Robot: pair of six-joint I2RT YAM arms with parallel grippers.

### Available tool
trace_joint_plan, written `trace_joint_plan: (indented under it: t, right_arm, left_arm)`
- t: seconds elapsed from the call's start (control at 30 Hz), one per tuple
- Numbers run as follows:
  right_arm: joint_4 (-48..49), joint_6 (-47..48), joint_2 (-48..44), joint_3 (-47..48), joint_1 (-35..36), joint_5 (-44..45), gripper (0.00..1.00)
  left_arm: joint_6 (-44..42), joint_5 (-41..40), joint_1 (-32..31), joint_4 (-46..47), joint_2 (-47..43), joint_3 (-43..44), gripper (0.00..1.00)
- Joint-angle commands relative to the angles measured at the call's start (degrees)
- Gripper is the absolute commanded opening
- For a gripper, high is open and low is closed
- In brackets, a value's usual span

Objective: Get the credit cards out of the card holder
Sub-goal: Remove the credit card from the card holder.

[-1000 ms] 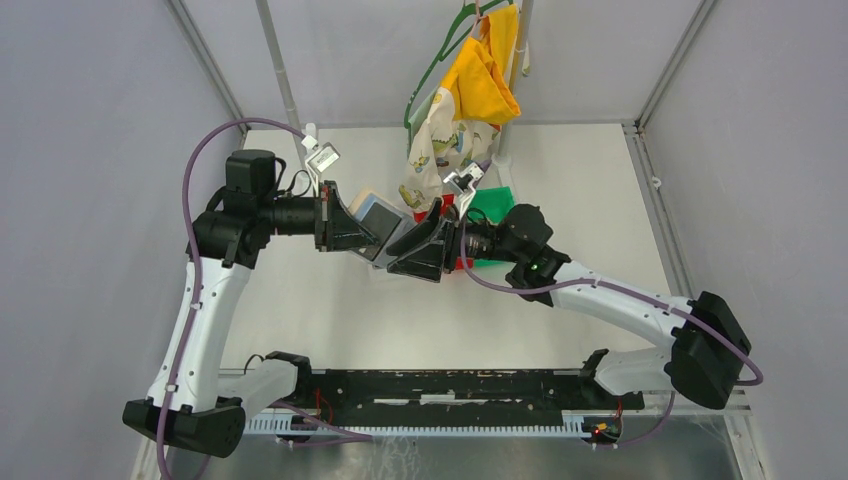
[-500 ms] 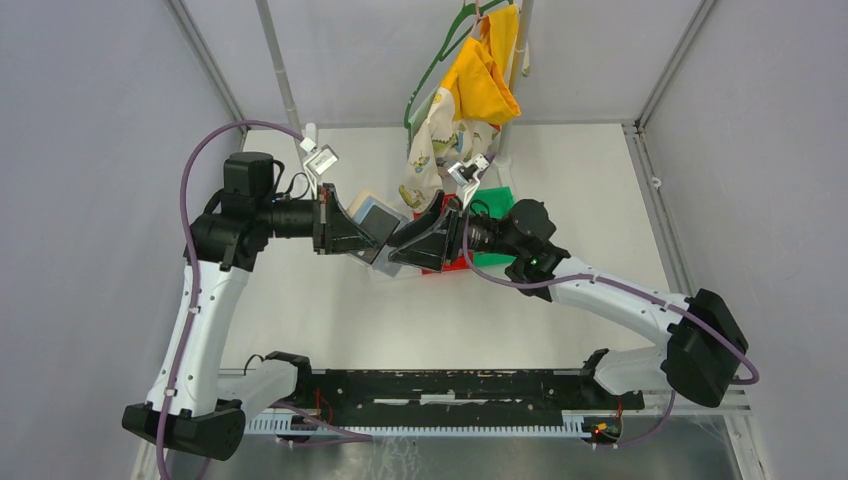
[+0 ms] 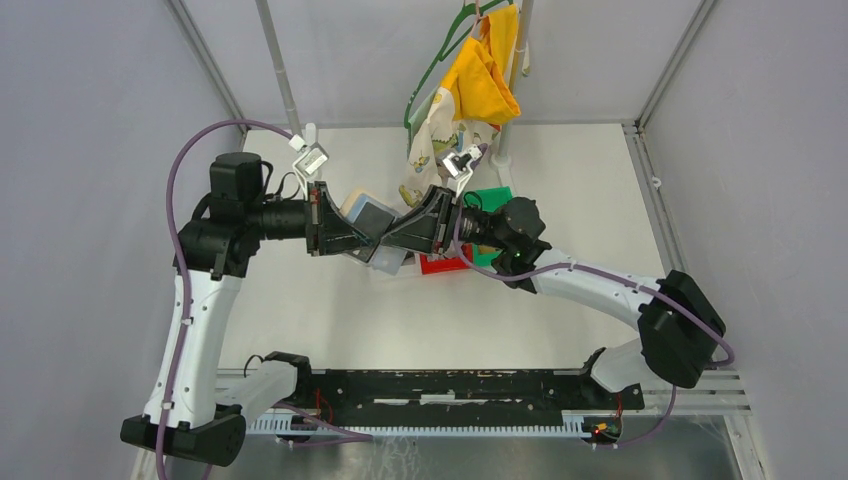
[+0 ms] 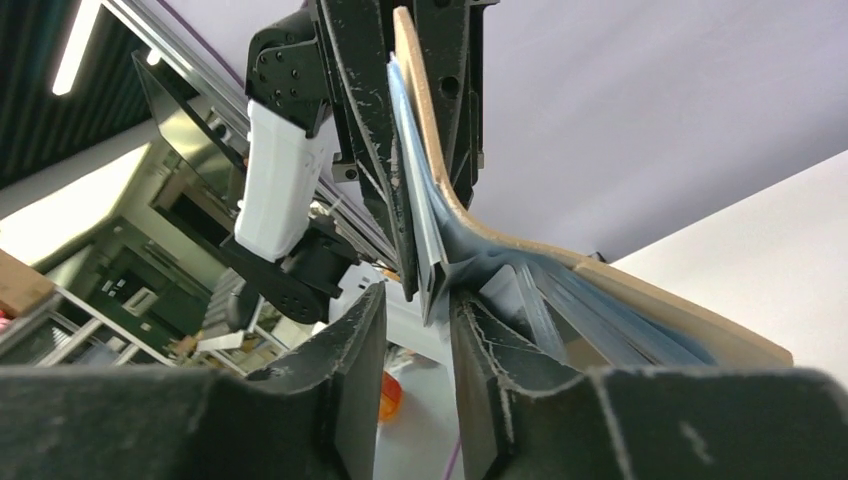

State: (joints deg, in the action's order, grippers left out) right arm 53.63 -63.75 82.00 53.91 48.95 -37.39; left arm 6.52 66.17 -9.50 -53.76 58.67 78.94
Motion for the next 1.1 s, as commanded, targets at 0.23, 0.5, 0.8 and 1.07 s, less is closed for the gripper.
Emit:
trace_joint_plan:
  t: [0.23,0.5,0.8,1.07]
  right_arm:
    - [10.1,-6.5,2.2,1.2,0.2,7.7,0.09]
    - [4.3,-2.5,-0.1,-1.5,0.2,8.4,0.00]
    - [4.6,-0.7,-3.3,-4.5,0.3,7.1,0.00]
    - [11.3,-3.4,-4.6,-7.4,0.4,5.8,0.00]
  left_arm:
    - [-1.6,4.5,-0.9,-2.9,0.1,0.6,0.20]
    - [-3.2,10.7,-0.9,-4.8,0.4,2.3,0.35]
    - [-2.5,13.7,-0.9,-4.9,0.9,3.2,0.31]
    - [-0.8,14.7,-0.9,-4.2,1.6,4.1,0.26]
